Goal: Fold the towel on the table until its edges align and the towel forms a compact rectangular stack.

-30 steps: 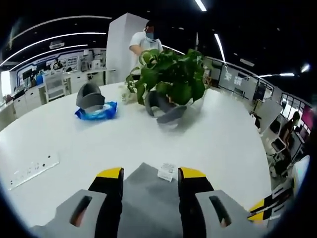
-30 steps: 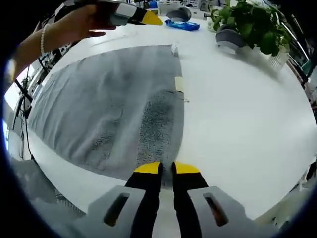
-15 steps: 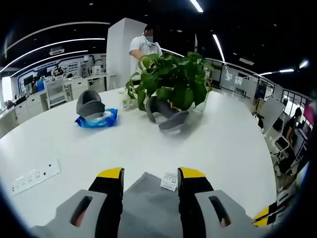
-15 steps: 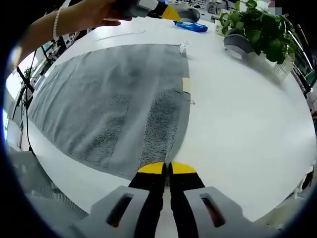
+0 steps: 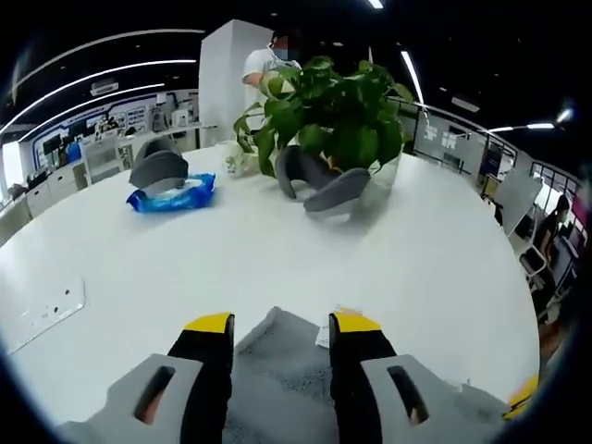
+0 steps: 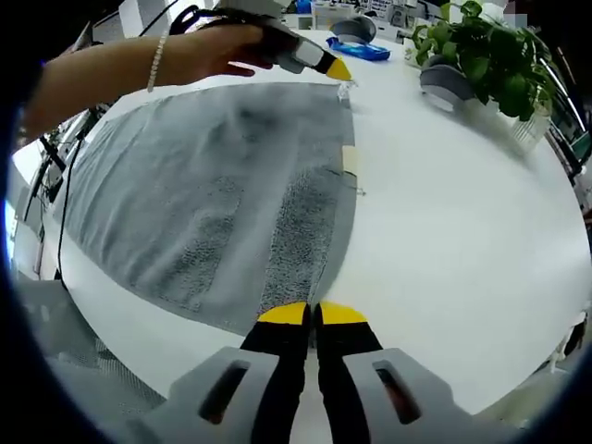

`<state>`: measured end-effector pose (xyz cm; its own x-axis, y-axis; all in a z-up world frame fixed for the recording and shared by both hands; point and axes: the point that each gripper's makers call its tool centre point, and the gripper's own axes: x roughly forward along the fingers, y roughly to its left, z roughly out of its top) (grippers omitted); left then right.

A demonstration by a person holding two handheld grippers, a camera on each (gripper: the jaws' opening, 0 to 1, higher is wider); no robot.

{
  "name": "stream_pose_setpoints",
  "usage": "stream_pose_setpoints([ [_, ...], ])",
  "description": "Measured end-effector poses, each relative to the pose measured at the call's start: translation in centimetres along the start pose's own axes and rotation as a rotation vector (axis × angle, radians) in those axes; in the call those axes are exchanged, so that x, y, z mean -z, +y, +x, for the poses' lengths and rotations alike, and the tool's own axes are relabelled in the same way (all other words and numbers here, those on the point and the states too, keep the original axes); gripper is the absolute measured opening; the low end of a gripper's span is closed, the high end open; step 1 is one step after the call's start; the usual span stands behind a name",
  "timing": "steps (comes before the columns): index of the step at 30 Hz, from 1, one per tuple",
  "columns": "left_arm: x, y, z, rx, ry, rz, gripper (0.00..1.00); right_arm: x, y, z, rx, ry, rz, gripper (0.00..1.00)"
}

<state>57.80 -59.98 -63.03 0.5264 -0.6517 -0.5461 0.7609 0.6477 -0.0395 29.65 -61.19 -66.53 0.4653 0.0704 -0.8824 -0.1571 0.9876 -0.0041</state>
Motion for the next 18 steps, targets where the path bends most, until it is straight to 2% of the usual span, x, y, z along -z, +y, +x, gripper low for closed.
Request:
stream_pose_setpoints([
  [2,0.6,0.0,0.4,0.003,0.015,0.000,0.36,0.0,0.0,0.0,0.000,0.000,-0.003,0.00],
  [5,1.4,0.2,0.7,-0.012,0.036,0.072,0.29,0.0,0.0,0.0,0.003,0.002,0.000,0.00],
  [8,1.6,-0.2,1.0,-0.001,0.039,0.057,0.28,0.0,0.0,0.0,0.006,0.002,-0.005,0.00],
  [9,1.7,-0.4,1.2,0.010,0.038,0.024,0.28,0.0,0.0,0.0,0.007,0.002,-0.008,0.00],
  [10,1.7,-0.4,1.3,0.009,0.036,0.012,0.28,0.0,0.0,0.0,0.009,0.002,-0.015,0.00],
  [13,1.5,-0.3,1.7,-0.008,0.015,0.052,0.27,0.0,0.1,0.1,0.014,0.001,-0.031,0.00],
  [15,1.4,-0.7,1.7,0.011,-0.005,0.037,0.22,0.0,0.0,0.1,0.017,0.000,-0.038,0.00],
  [17,1.2,-1.4,1.9,0.026,-0.034,0.116,0.15,0.0,0.0,0.1,0.018,0.003,-0.035,0.00],
  [18,1.2,-1.8,1.8,0.036,-0.036,0.126,0.11,0.0,0.0,0.1,0.018,0.004,-0.034,0.00],
])
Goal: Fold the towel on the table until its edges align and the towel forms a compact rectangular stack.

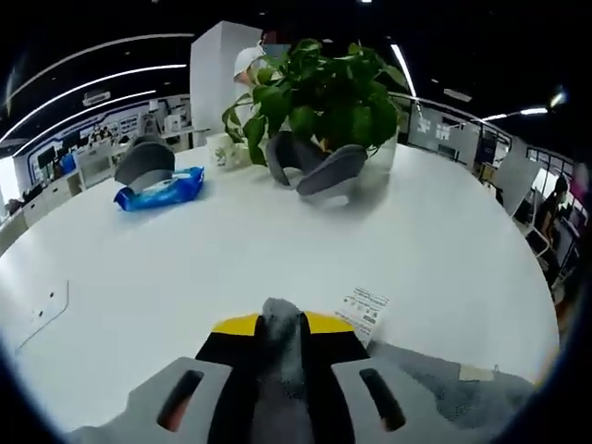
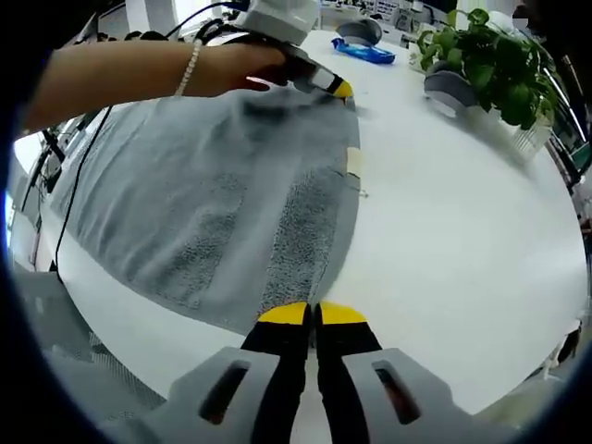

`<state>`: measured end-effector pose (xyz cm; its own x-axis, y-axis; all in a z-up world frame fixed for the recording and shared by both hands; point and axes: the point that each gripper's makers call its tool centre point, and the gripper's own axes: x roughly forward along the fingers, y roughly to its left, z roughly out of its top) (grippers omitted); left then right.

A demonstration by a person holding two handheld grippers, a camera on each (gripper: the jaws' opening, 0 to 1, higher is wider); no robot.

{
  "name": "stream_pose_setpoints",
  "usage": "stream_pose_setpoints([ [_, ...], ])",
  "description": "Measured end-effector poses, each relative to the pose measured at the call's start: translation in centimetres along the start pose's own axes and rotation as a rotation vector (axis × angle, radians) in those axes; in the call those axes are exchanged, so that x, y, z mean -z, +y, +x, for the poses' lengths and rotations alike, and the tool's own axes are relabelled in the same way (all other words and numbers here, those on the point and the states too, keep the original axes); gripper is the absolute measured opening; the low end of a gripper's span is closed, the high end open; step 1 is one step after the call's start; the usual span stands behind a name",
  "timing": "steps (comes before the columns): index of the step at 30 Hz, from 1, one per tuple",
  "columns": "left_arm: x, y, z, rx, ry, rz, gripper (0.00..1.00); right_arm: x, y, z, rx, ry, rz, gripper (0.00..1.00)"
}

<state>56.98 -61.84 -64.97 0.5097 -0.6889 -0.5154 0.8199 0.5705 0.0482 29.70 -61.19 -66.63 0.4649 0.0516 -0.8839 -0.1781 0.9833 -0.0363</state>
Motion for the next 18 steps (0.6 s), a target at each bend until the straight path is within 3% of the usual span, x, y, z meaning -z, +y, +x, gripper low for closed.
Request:
stream_pose_setpoints([
  [5,0.0,-0.2,-0.1,-0.027,-0.010,0.001,0.05,0.0,0.0,0.0,-0.001,0.002,0.003,0.00],
  [10,0.0,0.2,0.1,-0.015,0.018,-0.040,0.04,-0.1,-0.1,0.0,-0.031,0.009,0.059,0.00],
  [12,0.0,0.3,0.1,-0.011,0.035,-0.053,0.04,0.0,0.0,-0.1,-0.040,0.017,0.042,0.00],
  [14,0.1,0.3,-0.2,-0.001,0.059,-0.077,0.03,-0.8,0.0,-0.9,-0.047,-0.006,0.028,0.00],
  [18,-0.7,0.4,-2.0,0.014,0.049,-0.102,0.03,-2.2,0.4,-2.5,-0.079,-0.050,0.060,0.00],
])
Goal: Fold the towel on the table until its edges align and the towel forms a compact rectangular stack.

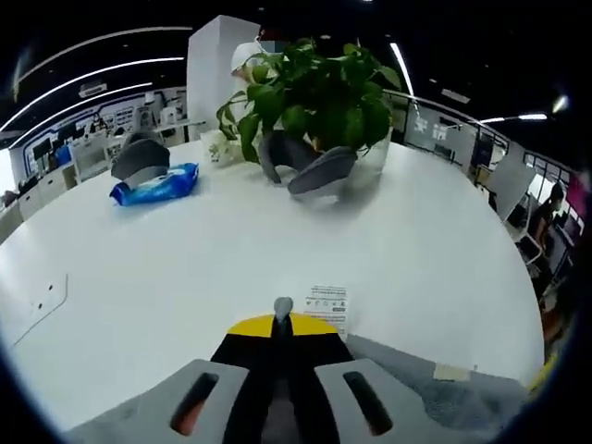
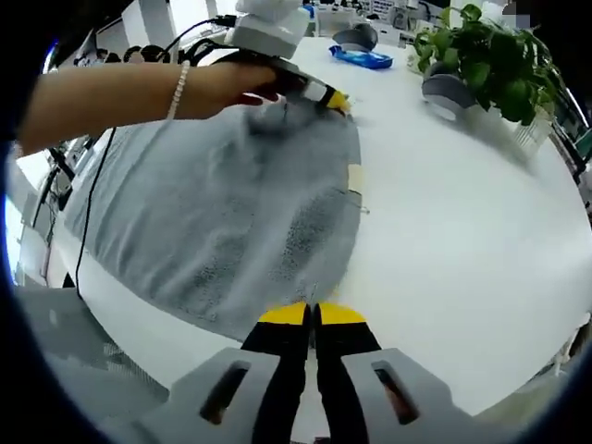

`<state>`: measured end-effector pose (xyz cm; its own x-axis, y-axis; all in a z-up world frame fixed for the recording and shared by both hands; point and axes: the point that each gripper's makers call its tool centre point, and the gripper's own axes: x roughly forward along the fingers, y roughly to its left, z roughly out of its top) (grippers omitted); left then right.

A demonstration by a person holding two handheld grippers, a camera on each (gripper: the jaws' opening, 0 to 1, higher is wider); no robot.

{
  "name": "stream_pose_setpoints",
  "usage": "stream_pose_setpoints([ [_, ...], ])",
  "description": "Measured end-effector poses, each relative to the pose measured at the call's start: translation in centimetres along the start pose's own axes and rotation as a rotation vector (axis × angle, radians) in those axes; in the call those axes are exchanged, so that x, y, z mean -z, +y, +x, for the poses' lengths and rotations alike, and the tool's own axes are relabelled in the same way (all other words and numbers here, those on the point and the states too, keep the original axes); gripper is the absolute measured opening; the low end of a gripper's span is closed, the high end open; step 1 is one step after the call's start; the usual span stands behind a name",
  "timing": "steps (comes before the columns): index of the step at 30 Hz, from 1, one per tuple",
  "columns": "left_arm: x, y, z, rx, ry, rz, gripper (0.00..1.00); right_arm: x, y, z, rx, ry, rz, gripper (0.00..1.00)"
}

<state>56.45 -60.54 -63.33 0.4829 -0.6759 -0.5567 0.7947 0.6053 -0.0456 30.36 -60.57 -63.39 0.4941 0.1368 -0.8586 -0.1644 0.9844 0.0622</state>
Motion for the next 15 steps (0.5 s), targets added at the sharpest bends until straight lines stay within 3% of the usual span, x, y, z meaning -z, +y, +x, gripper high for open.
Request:
stream_pose_setpoints([
  [9,-2.9,0.4,-5.0,-0.017,-0.060,-0.004,0.03,-1.4,1.4,-4.3,-0.027,-0.073,-0.030,0.00],
  [15,-5.8,0.0,-7.9,-0.028,-0.117,-0.024,0.03,-2.7,2.4,-7.1,-0.051,-0.135,-0.012,0.00],
])
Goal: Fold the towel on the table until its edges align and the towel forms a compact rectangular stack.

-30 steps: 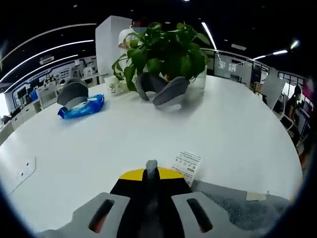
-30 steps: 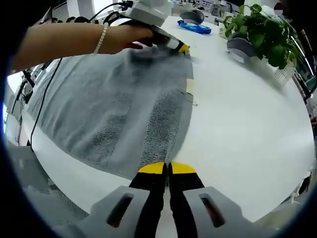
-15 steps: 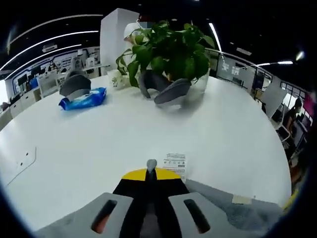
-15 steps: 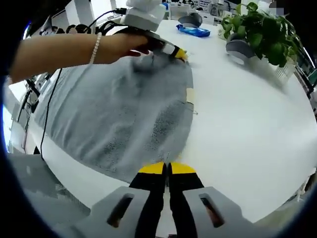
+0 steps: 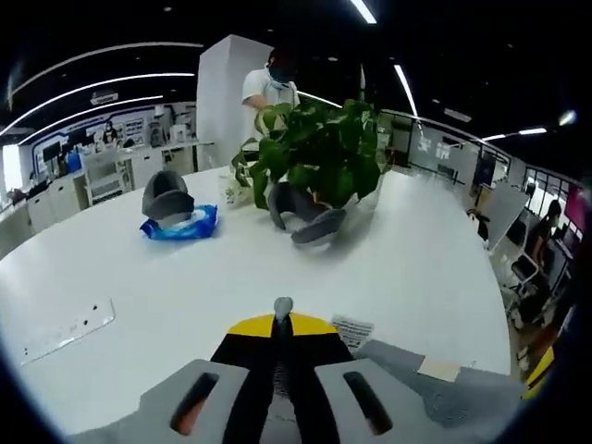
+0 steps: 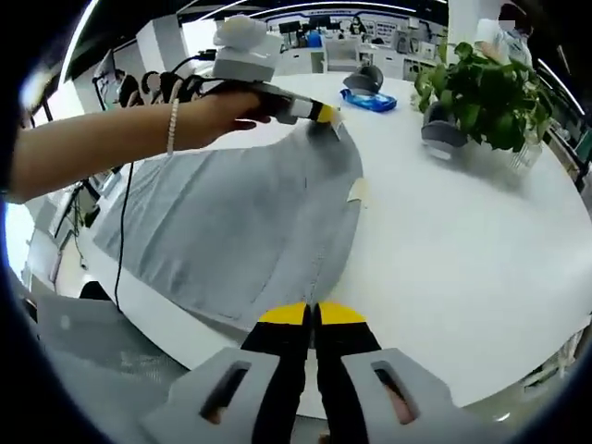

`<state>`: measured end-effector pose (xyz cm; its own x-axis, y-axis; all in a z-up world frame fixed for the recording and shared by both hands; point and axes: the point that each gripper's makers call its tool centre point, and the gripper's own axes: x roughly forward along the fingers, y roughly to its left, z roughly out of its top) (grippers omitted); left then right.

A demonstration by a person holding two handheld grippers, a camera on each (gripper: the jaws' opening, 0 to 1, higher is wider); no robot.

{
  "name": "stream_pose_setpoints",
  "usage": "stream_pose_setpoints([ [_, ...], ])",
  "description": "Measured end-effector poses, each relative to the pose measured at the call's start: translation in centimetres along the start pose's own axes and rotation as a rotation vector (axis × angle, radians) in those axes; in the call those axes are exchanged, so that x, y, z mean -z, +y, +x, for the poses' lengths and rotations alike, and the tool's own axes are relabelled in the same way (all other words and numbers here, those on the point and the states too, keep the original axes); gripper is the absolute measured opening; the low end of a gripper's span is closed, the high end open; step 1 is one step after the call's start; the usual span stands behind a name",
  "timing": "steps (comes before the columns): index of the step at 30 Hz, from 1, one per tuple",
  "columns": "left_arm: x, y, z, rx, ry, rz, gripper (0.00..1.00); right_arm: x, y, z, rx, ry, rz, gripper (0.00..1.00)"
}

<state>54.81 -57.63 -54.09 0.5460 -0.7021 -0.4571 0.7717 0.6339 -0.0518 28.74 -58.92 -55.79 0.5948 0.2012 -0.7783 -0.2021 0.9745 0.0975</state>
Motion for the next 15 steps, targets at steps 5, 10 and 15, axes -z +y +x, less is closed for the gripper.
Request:
stream_pose_setpoints([
  [5,-1.5,-1.1,-2.1,-0.010,-0.032,0.035,0.03,-0.5,0.5,-1.9,0.001,-0.029,-0.036,0.00],
  [10,-2.7,-2.0,-3.7,-0.001,-0.058,0.010,0.03,-0.3,0.8,-3.3,0.005,-0.039,-0.047,0.00],
  [15,-3.2,-3.1,-4.7,-0.005,-0.064,0.025,0.03,0.2,0.8,-4.2,0.011,-0.042,-0.075,0.00],
])
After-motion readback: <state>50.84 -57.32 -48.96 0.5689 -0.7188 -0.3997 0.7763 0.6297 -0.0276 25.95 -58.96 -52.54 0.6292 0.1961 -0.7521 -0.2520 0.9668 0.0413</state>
